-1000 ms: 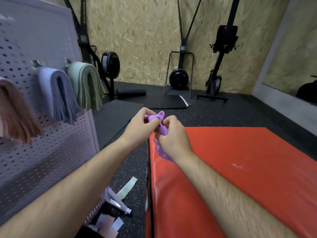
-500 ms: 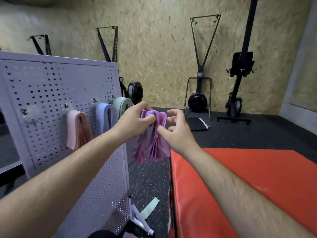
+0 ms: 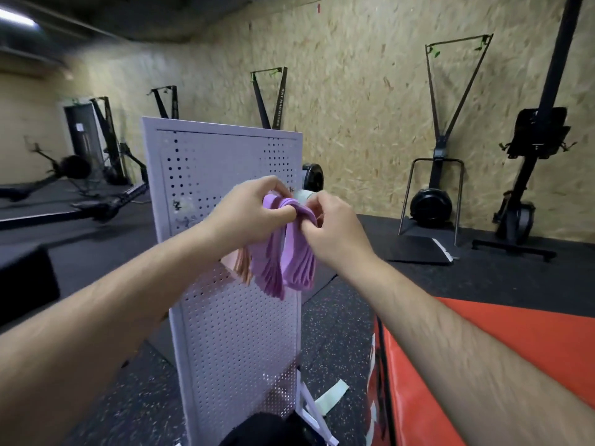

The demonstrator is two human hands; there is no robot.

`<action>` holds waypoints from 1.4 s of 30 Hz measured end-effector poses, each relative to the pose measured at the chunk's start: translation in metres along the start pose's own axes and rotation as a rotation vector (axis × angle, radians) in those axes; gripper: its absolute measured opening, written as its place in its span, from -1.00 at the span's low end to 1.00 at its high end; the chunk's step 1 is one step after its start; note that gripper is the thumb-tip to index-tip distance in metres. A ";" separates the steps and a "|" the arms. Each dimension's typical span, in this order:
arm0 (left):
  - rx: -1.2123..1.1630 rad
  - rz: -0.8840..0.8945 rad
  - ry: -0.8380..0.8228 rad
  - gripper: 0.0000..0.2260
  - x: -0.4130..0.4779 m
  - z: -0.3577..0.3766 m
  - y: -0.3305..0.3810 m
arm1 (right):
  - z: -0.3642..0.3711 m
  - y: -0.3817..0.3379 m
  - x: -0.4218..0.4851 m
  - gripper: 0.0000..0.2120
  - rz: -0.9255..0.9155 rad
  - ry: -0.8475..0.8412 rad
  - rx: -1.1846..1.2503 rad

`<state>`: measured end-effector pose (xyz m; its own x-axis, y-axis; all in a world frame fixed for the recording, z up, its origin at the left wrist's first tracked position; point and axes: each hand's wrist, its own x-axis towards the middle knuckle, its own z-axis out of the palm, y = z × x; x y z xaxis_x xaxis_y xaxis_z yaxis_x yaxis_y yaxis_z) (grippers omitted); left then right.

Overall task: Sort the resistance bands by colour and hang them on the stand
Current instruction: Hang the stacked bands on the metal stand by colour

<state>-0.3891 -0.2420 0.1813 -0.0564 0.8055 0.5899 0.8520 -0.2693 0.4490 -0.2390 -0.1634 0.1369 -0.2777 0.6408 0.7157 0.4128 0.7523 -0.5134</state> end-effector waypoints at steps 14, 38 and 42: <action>0.235 -0.107 0.014 -0.85 0.000 -0.092 -0.066 | 0.079 -0.067 0.053 -0.92 -0.168 -0.099 -0.125; 0.386 -0.050 0.185 -0.63 -0.044 -0.025 -0.154 | 0.164 -0.047 0.006 -0.82 -0.084 -0.196 0.037; 0.388 -0.026 0.173 -0.58 -0.047 -0.024 -0.153 | 0.160 -0.049 -0.002 -0.73 -0.119 -0.231 0.020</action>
<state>-0.5299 -0.2512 0.1011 -0.1393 0.6999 0.7006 0.9799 -0.0045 0.1994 -0.3975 -0.1770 0.0855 -0.5150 0.5637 0.6458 0.3487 0.8260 -0.4429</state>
